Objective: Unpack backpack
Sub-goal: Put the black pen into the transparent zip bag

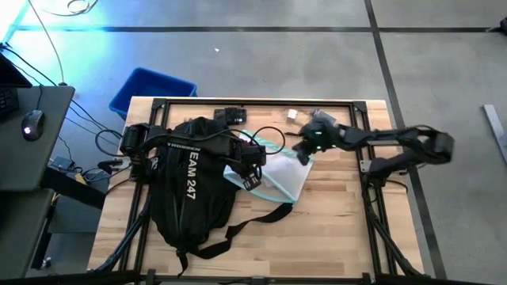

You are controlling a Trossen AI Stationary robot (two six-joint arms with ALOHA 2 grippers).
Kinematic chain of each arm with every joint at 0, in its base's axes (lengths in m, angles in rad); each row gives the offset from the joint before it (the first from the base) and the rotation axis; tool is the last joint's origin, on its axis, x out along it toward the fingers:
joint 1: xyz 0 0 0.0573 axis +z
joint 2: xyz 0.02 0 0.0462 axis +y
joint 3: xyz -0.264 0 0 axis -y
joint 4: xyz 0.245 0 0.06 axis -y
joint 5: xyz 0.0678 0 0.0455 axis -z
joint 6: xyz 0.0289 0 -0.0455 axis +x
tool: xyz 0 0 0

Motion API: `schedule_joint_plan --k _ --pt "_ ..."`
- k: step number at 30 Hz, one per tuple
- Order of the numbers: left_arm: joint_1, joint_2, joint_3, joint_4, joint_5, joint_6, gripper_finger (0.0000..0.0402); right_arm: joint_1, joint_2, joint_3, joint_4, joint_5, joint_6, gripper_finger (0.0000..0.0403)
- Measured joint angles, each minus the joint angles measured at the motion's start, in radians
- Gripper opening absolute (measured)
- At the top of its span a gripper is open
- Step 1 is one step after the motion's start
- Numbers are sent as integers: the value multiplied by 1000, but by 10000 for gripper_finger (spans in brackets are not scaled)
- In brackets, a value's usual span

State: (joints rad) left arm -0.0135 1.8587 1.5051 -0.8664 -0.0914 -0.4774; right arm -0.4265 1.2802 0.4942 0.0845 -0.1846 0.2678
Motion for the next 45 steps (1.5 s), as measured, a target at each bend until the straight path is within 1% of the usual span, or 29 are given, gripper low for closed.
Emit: schedule_joint_plan --k 1,3,4,6,8,10,13,18,21,26,31,35,39,45 --pt "0 0 0 -1 1 0 0 -19 -40 -65 118 5 23 0" --pt "0 0 0 0 4 1 0 -59 -97 -175 298 36 42 0" --pt "-3 0 0 -1 5 2 0 -77 -115 -215 363 61 32 0" --pt "-8 0 0 -1 15 5 0 -112 -133 -261 432 104 -2 0" --pt "-8 0 0 0 36 18 0 -163 -129 -281 432 108 -22 2" --pt "-8 0 0 -3 57 20 0 -220 -109 -289 429 88 -50 14" --pt "-10 0 0 -2 77 23 0 -288 -81 -288 469 16 -114 47" --pt "-9 0 0 -5 118 43 0 -389 -19 -288 467 -120 -248 114" --pt "-8 0 0 -5 118 44 0 -419 38 -288 471 -160 -341 138" --pt "-4 0 0 -2 125 45 0 -430 169 -288 488 -215 -409 144" --pt "0 0 0 -2 125 45 0 -431 275 -288 625 -221 -425 139" --pt "0 0 0 -2 129 45 0 -431 289 -288 715 -242 -399 137" --pt "0 0 0 -2 129 43 0 -436 282 -288 722 -218 -404 137" --pt "2 0 0 -1 129 43 0 -489 306 -288 700 -199 -442 137"
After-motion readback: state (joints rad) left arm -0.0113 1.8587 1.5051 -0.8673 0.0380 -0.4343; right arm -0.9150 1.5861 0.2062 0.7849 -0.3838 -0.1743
